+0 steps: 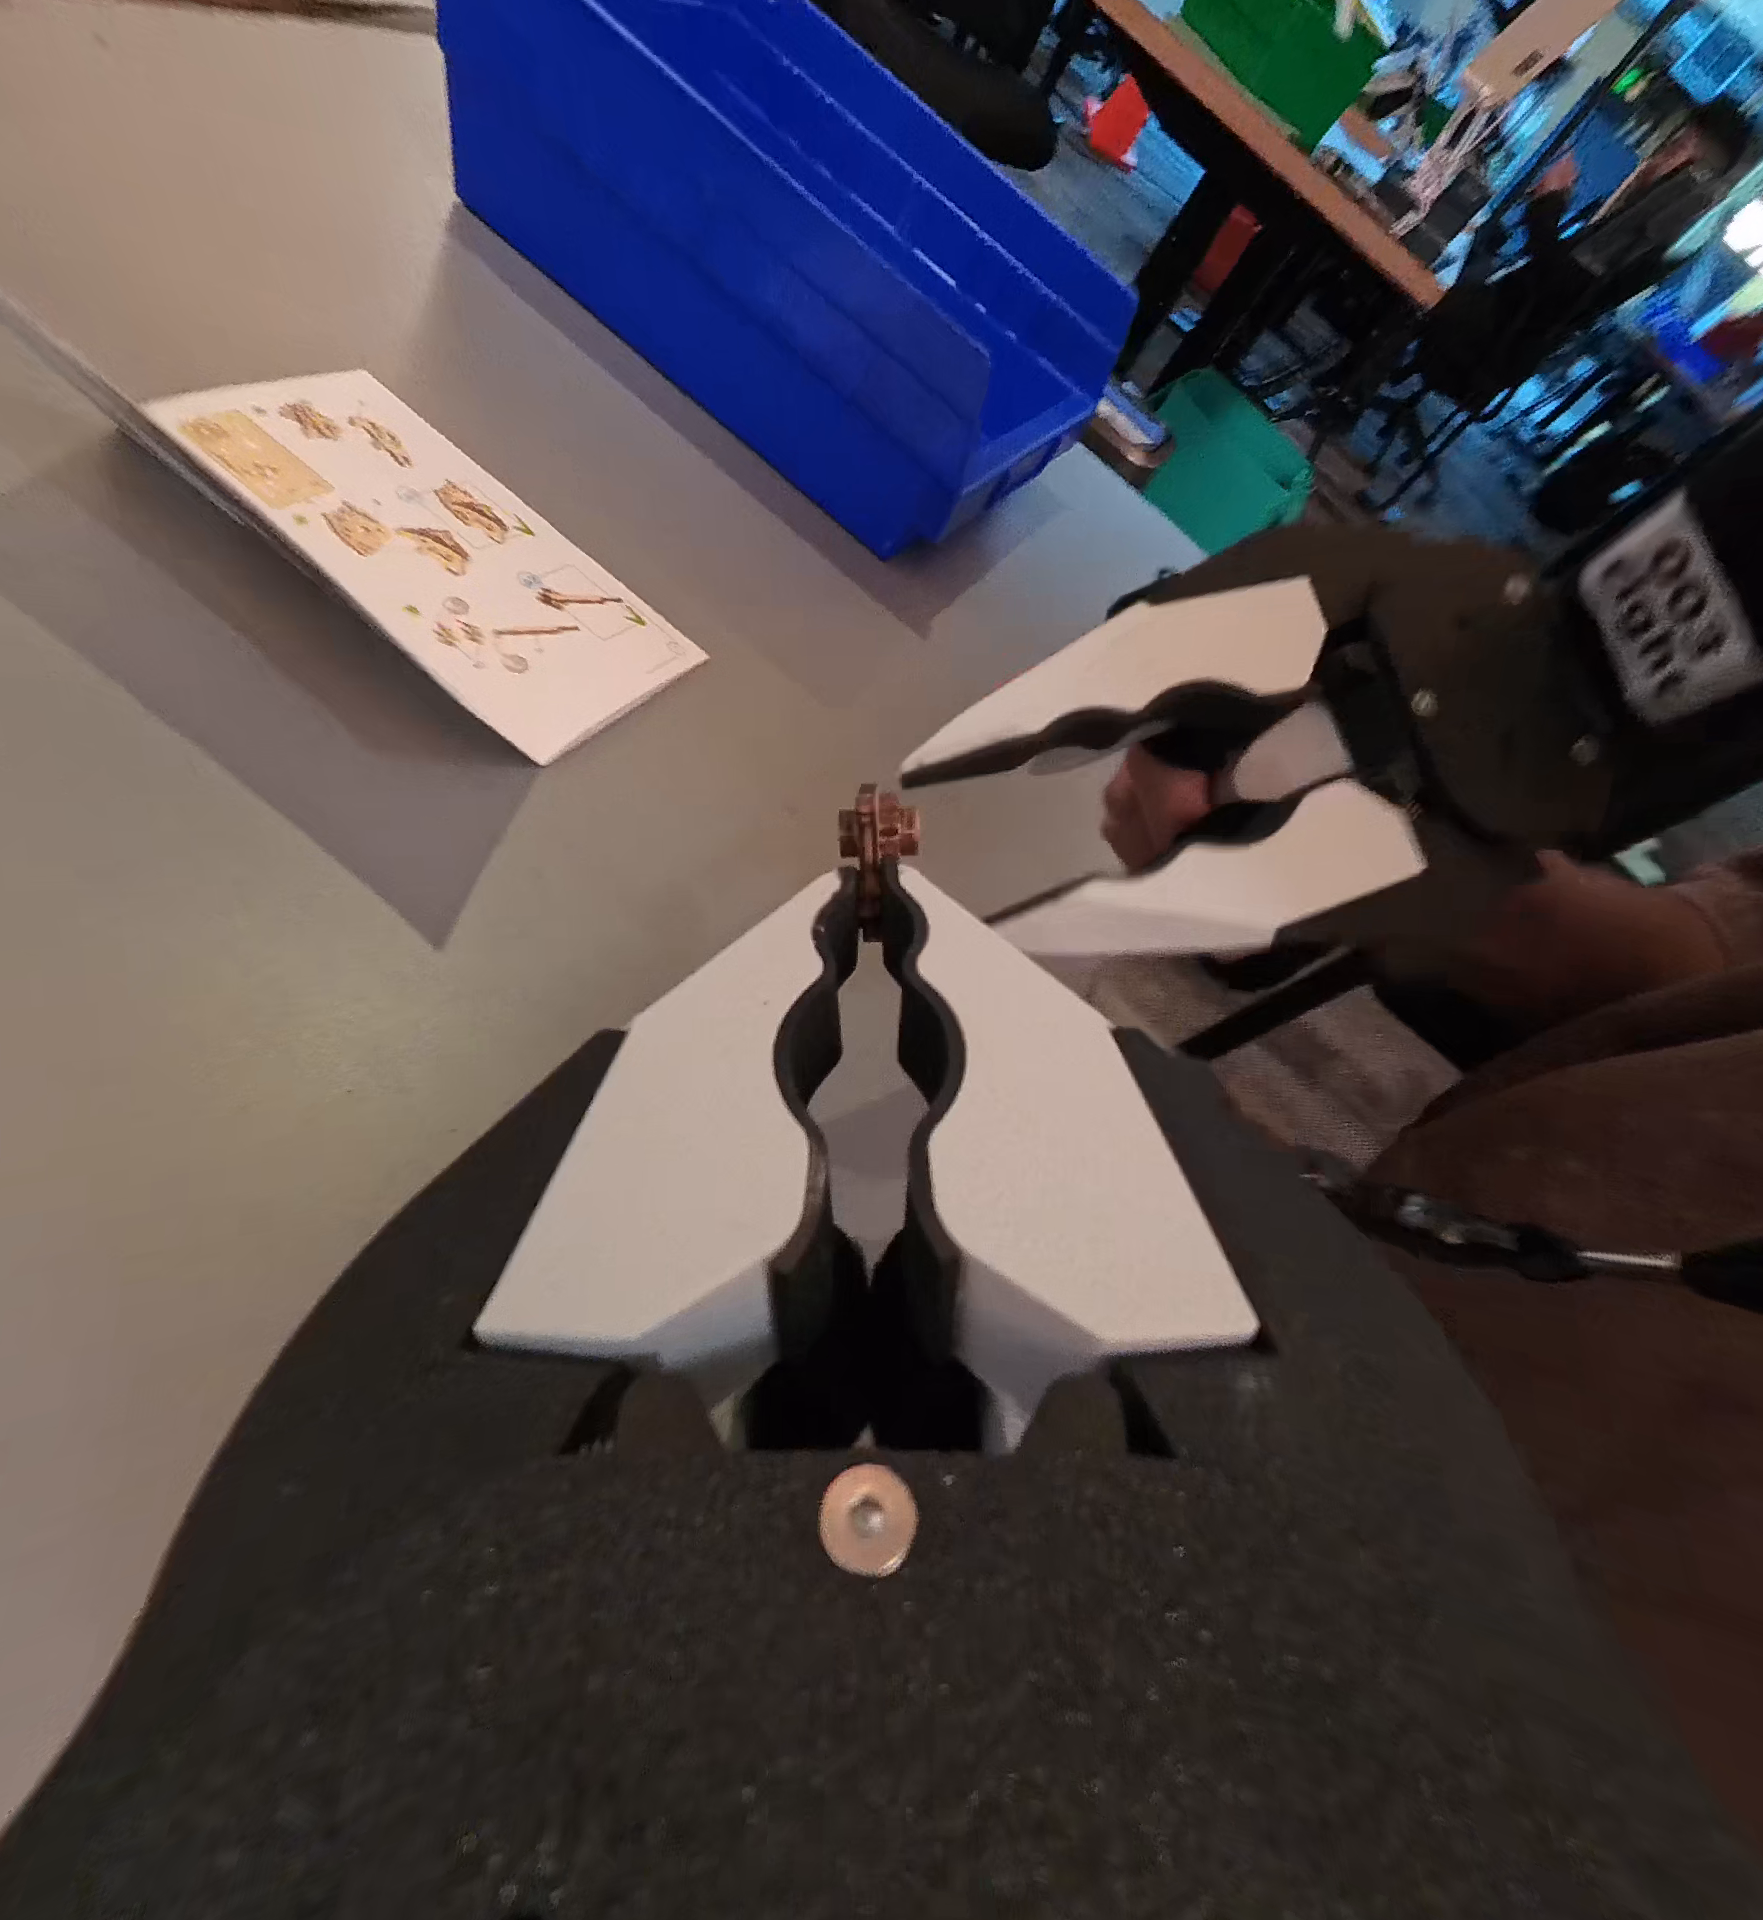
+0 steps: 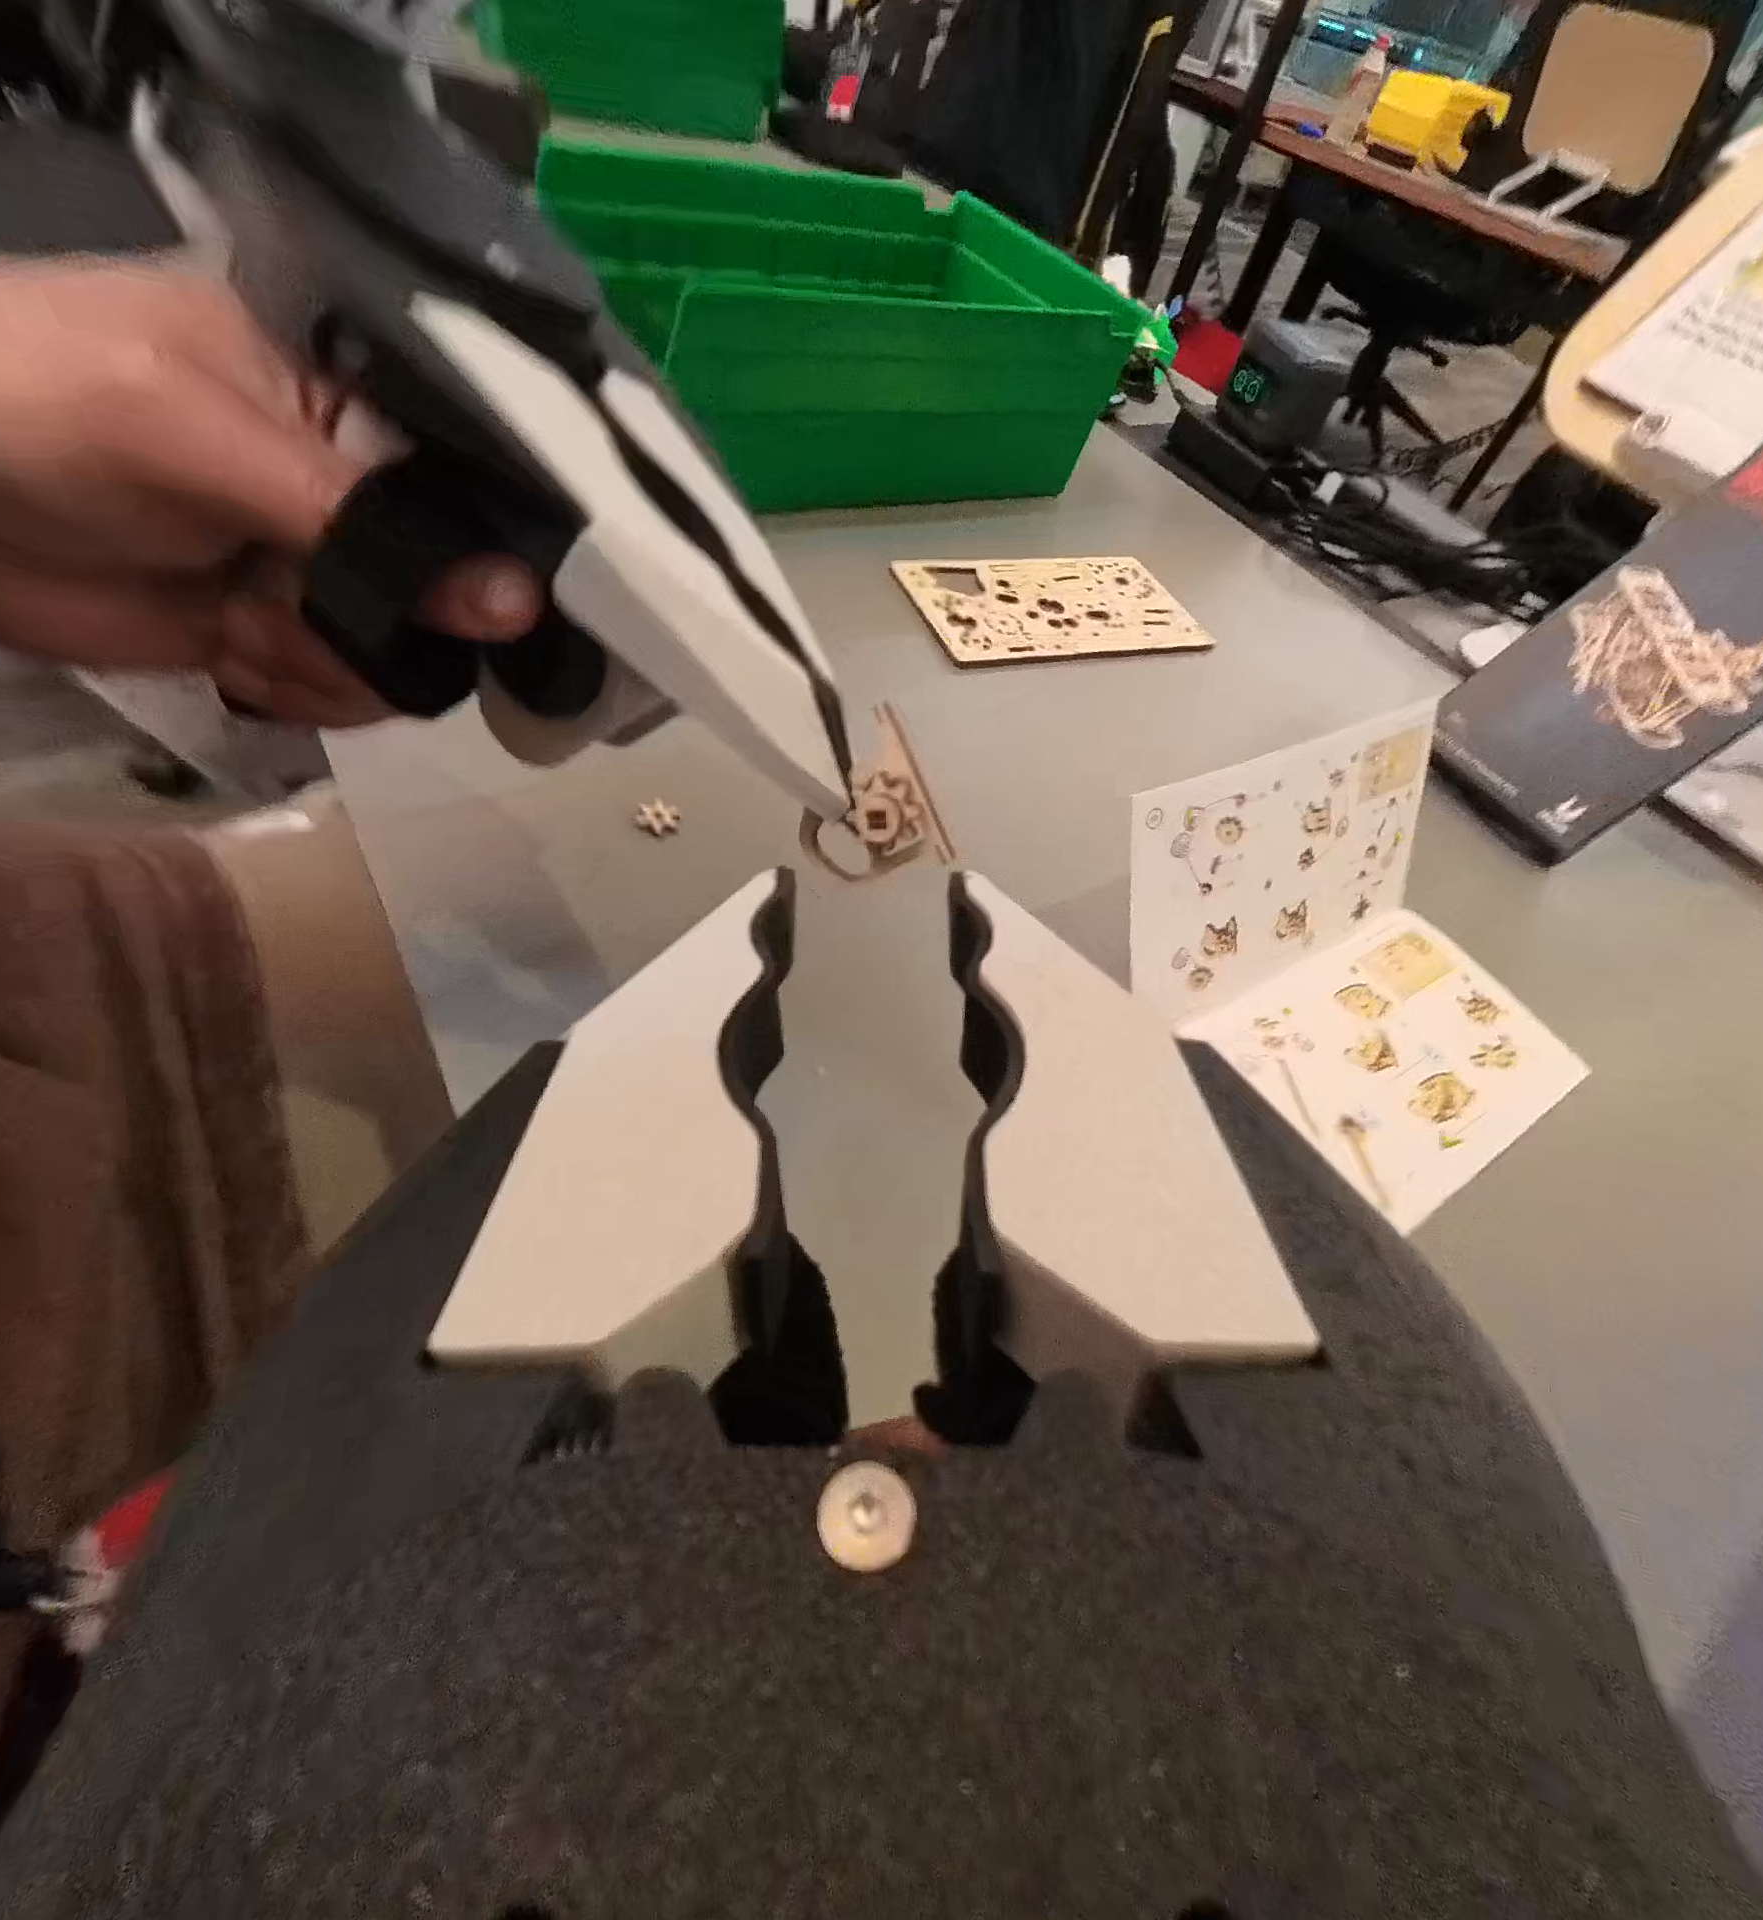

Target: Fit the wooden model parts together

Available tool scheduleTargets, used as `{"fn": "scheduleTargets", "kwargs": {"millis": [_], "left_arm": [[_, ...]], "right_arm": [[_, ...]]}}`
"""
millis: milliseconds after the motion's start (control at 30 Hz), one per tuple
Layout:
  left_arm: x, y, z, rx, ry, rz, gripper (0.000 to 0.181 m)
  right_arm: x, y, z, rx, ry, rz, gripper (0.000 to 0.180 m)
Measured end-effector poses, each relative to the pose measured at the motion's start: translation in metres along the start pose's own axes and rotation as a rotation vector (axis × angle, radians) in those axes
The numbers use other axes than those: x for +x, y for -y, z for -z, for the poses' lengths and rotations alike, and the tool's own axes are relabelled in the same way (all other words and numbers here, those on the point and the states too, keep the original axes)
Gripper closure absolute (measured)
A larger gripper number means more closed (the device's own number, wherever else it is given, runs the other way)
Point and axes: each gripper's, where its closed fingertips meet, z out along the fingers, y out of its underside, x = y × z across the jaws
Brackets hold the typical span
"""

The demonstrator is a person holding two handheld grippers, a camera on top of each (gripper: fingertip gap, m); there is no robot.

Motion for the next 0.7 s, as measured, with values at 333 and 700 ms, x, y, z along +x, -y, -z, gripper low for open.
{"fn": "scheduleTargets", "kwargs": {"millis": [333,700], "left_arm": [[0.009,0.023,0.009,0.122,0.185,-0.278,0.18],[0.018,0.034,0.015,0.188,0.296,-0.379,0.18]], "right_arm": [[0.002,0.027,0.001,0.189,0.042,-0.42,0.165],[0.005,0.044,0.011,0.29,-0.002,-0.444,0.173]]}}
